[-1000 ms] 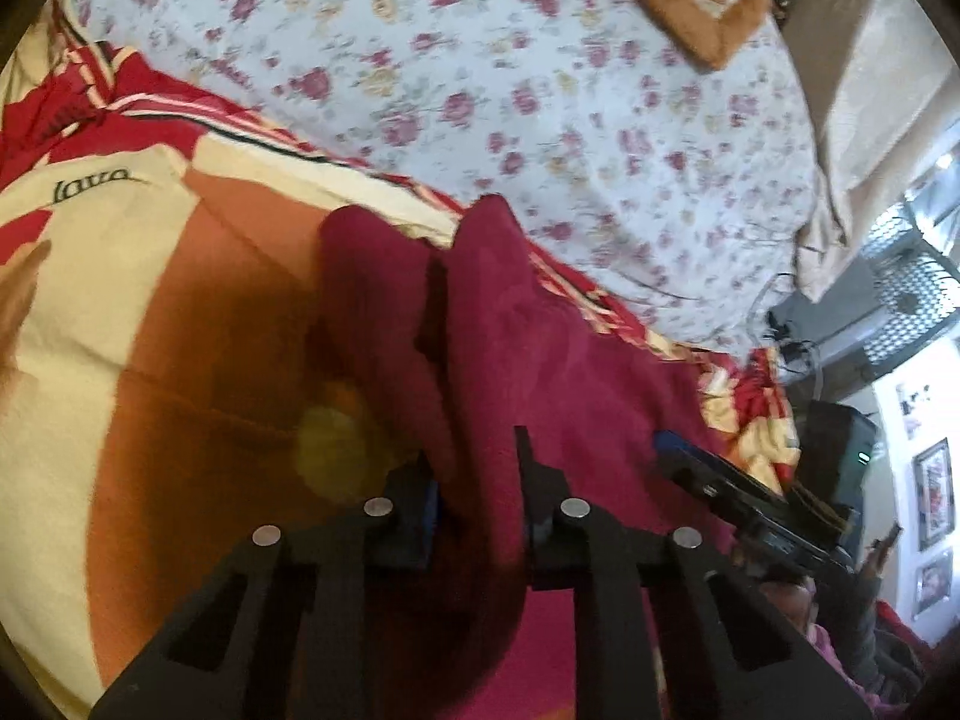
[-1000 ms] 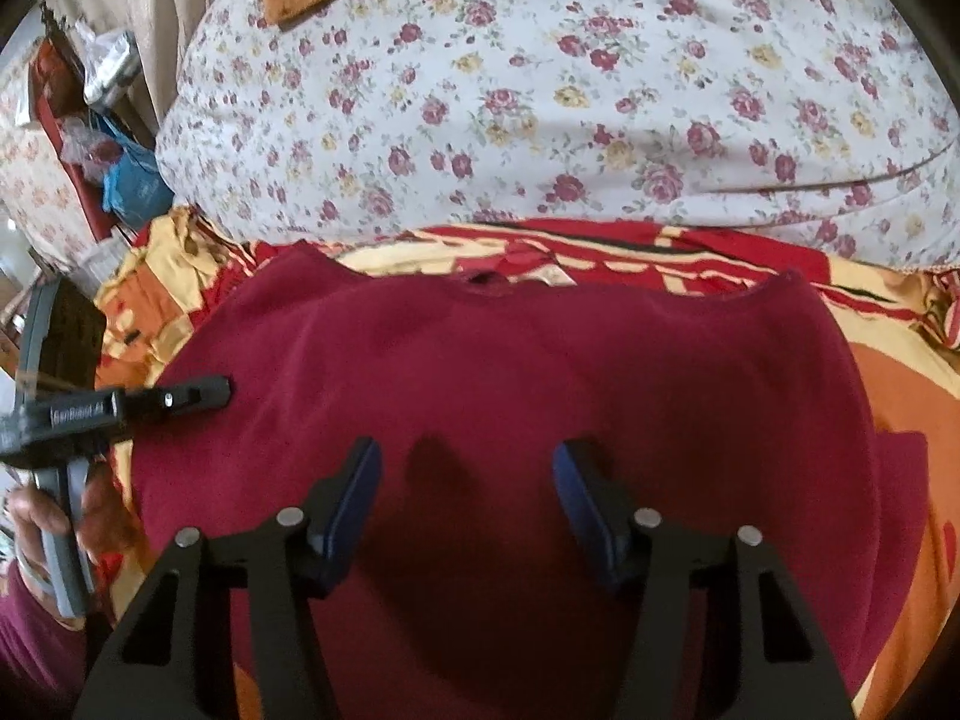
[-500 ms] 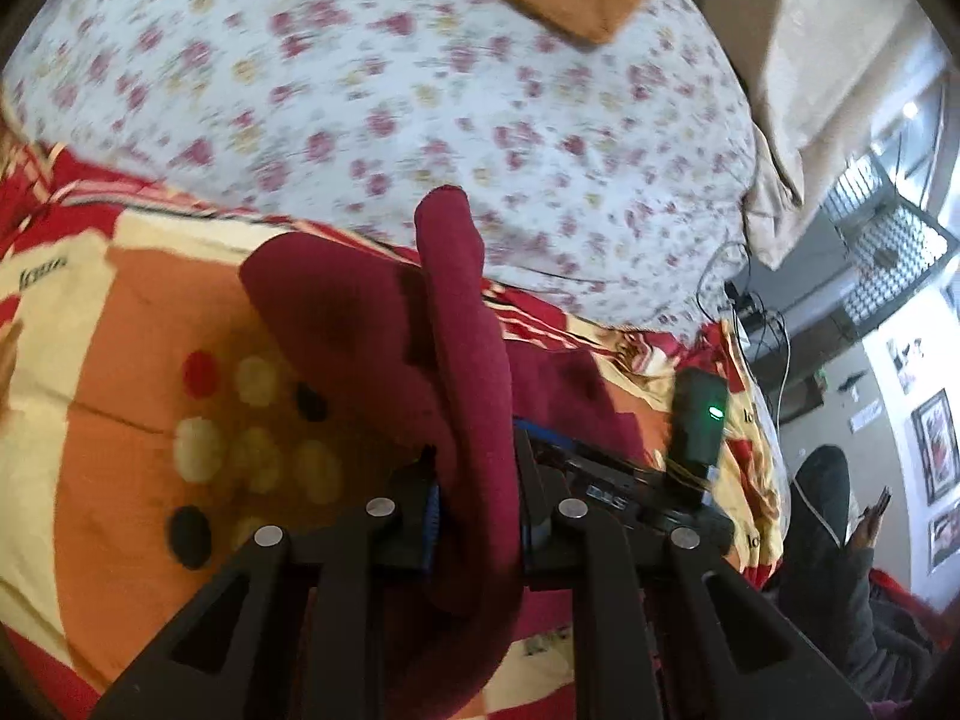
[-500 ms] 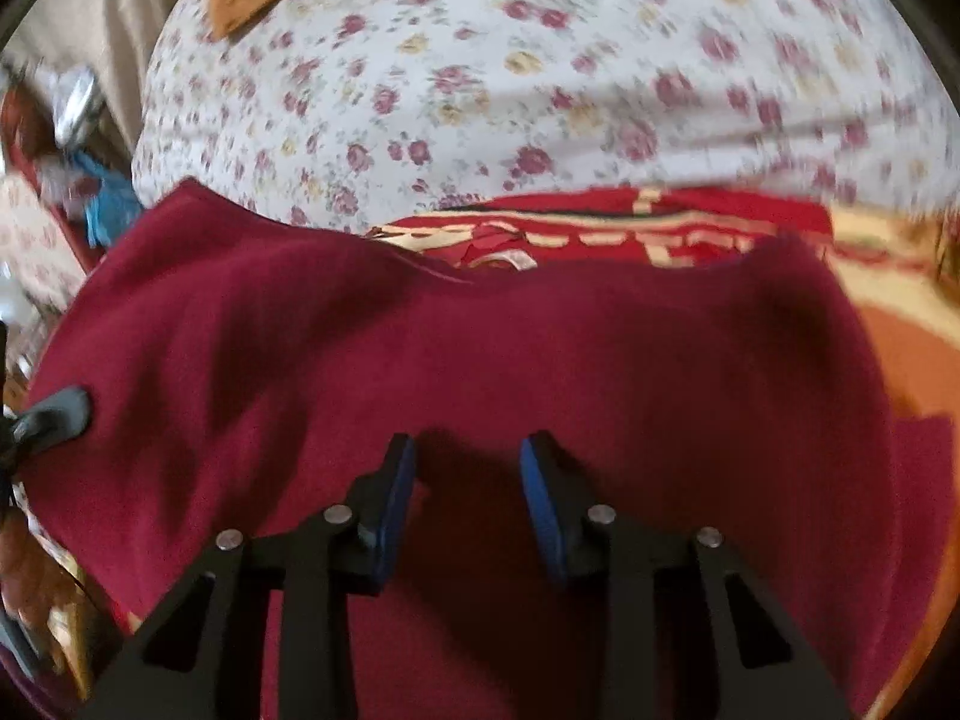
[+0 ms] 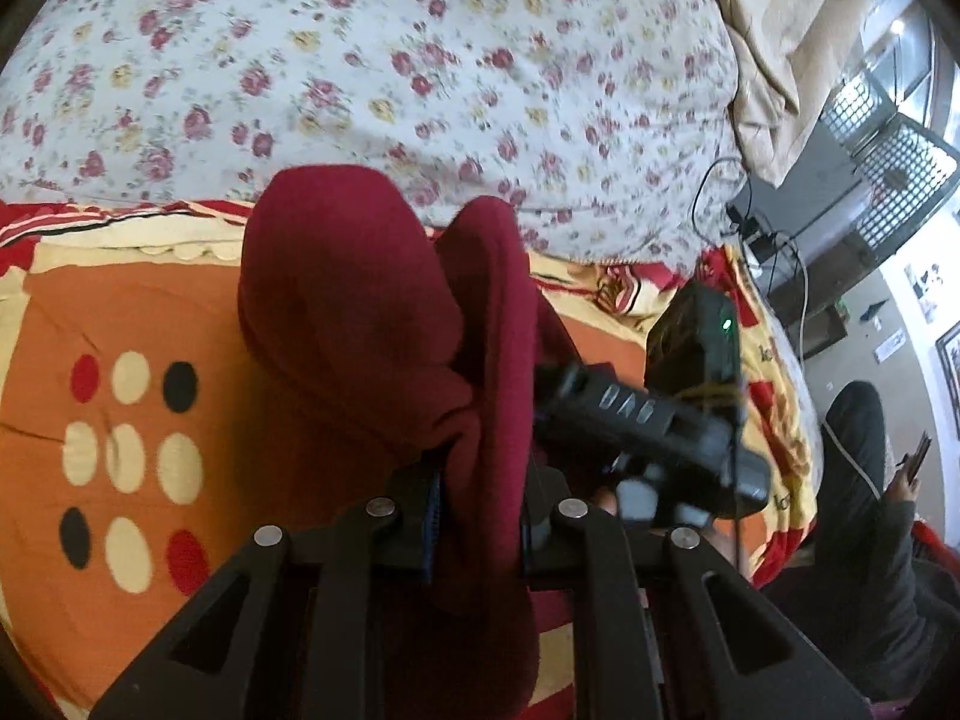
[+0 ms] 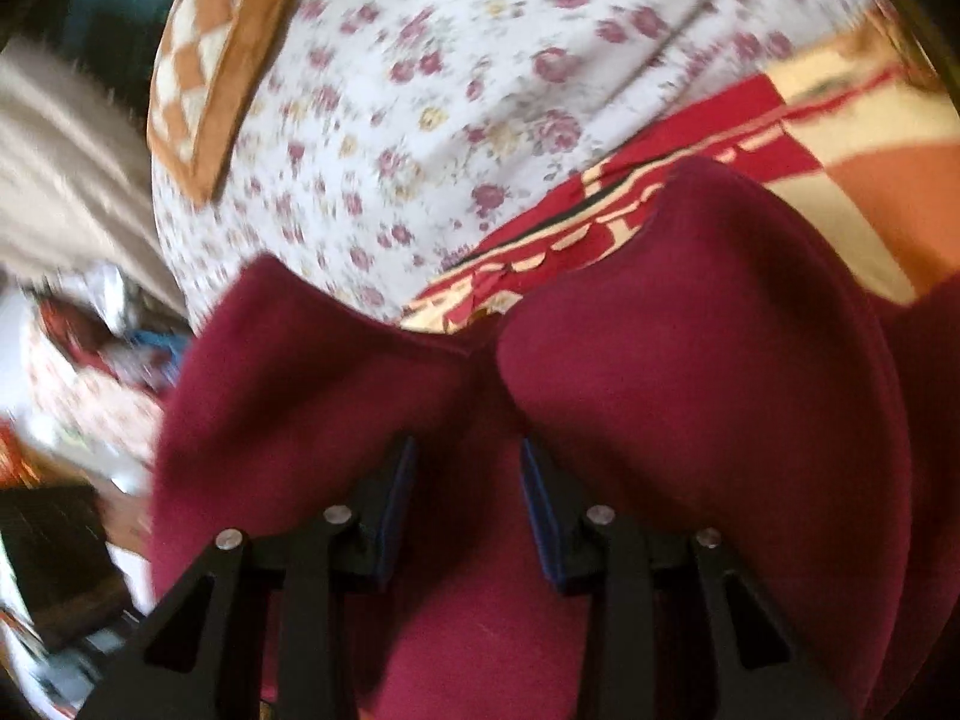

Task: Fold small clothes

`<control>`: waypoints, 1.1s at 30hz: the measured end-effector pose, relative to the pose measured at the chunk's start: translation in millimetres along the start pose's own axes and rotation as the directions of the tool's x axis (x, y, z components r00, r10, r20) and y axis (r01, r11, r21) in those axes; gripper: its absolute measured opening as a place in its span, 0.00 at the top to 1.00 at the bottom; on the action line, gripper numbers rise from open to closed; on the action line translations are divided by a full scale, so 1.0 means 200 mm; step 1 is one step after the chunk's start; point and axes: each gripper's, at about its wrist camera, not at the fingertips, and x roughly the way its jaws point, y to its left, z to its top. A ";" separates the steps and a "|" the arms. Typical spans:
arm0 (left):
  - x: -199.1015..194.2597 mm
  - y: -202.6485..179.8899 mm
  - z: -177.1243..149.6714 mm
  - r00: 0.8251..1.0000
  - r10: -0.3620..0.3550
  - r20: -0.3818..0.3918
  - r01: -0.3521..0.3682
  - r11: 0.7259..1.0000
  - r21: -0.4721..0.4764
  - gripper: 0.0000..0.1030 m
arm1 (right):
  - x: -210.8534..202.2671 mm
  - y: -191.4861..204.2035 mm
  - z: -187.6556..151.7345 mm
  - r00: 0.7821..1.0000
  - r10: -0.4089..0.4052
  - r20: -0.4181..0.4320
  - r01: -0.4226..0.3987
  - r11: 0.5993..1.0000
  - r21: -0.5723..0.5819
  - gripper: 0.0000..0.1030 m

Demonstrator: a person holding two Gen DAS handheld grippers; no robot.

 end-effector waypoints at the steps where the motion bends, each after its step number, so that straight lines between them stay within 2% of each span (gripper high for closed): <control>1: 0.02 -0.02 -0.01 1.000 0.006 -0.009 -0.005 1.000 0.006 0.92 | -0.01 -0.02 0.01 1.000 0.020 0.010 -0.020 0.999 0.029 0.62; 5: 0.09 -0.05 -0.02 0.999 -0.005 -0.044 0.005 1.000 0.004 0.88 | -0.04 -0.14 0.03 0.987 0.141 0.074 -0.153 0.970 0.190 0.57; 7: 0.12 -0.06 -0.03 0.998 -0.028 -0.058 0.028 1.000 -0.012 0.81 | -0.04 -0.16 0.03 0.983 0.160 0.086 -0.176 0.959 0.223 0.57; 9: 0.12 -0.08 -0.03 0.997 -0.051 -0.064 0.050 0.999 -0.013 0.79 | -0.04 -0.17 0.03 0.980 0.172 0.098 -0.191 0.951 0.242 0.57; 14: 0.01 -0.20 -0.05 0.988 -0.137 -0.077 0.142 0.987 0.071 0.79 | -0.05 -0.19 0.02 0.973 0.195 0.126 -0.223 0.938 0.266 0.57; 17: -0.13 -0.21 -0.08 0.974 -0.213 -0.071 0.218 0.973 0.073 0.79 | -0.05 -0.20 0.02 0.969 0.211 0.128 -0.239 0.931 0.275 0.57; 20: -0.30 -0.15 -0.12 0.981 -0.196 0.003 0.196 0.979 0.059 0.79 | -0.08 -0.22 0.02 0.967 0.220 0.127 -0.248 0.924 0.291 0.55; 22: -0.38 -0.06 -0.14 0.983 -0.175 0.054 0.174 0.985 0.024 0.79 | -0.11 -0.24 0.02 0.958 0.244 0.148 -0.279 0.909 0.310 0.52; 25: -0.39 0.07 -0.19 0.994 -0.046 0.097 0.048 0.999 -0.020 0.79 | -0.14 -0.25 0.01 0.953 0.254 0.166 -0.295 0.903 0.312 0.46; 27: -0.32 0.11 -0.22 0.998 -0.012 0.058 0.015 0.999 -0.048 0.79 | -0.15 -0.23 0.00 0.955 0.249 0.158 -0.287 0.912 0.292 0.42; 29: -0.21 0.12 -0.27 0.999 -0.036 0.009 0.037 0.997 -0.065 0.79 | -0.17 -0.23 -0.01 0.953 0.252 0.170 -0.293 0.913 0.285 0.38; 33: -0.03 0.02 -0.37 0.996 -0.054 -0.067 0.054 0.999 -0.001 0.79 | -0.26 -0.25 -0.04 0.919 0.305 0.249 -0.372 0.879 0.299 0.21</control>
